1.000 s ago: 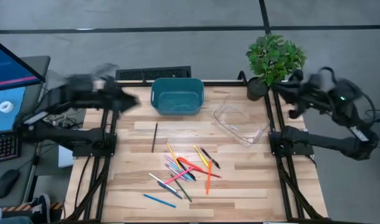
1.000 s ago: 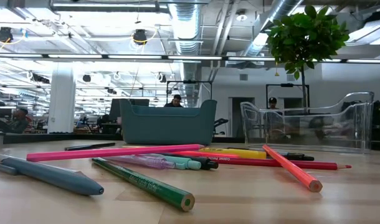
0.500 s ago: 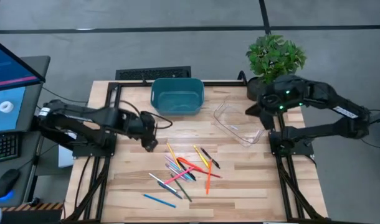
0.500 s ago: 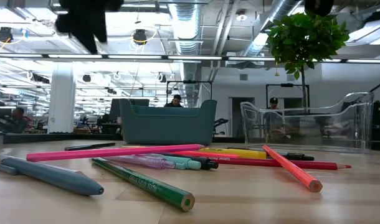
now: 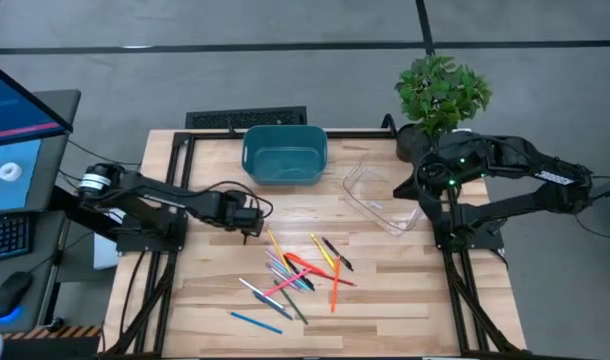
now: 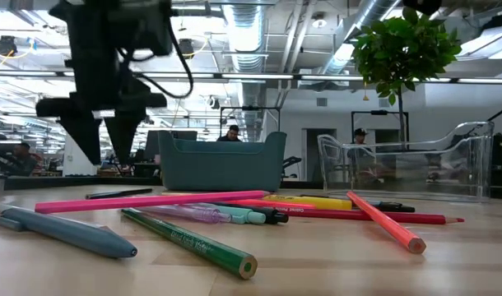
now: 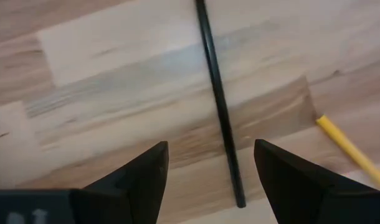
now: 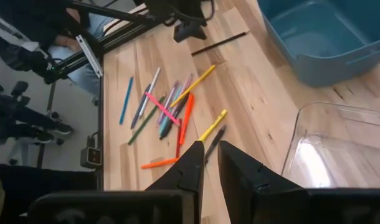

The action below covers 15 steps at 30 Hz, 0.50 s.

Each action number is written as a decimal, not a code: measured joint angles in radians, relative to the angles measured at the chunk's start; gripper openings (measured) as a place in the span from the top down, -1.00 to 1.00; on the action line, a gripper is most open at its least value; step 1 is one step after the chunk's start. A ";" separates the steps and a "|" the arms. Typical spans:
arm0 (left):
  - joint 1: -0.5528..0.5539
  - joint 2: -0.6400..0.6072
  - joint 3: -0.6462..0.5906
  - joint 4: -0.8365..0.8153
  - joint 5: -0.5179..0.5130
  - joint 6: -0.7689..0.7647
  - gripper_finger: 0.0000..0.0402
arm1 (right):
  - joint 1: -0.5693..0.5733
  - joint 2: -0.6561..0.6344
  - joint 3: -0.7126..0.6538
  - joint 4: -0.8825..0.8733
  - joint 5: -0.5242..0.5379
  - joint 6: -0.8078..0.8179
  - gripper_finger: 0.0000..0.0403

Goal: Sort pens & pencils
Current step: Put the black pencil into the blue bin

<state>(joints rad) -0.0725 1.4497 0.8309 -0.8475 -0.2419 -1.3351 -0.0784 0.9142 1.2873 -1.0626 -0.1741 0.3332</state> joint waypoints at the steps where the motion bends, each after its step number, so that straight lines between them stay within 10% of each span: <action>1: 0.005 0.014 0.003 0.006 0.009 0.008 -0.14 | 0.000 0.000 0.000 0.000 0.000 0.000 0.66; 15: 0.075 0.170 0.013 0.107 0.115 0.077 -0.13 | 0.000 0.000 0.000 -0.007 -0.007 0.007 0.66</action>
<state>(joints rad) 0.0029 1.6195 0.8436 -0.7406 -0.1268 -1.2585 -0.0785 0.9142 1.2873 -1.0698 -0.1809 0.3407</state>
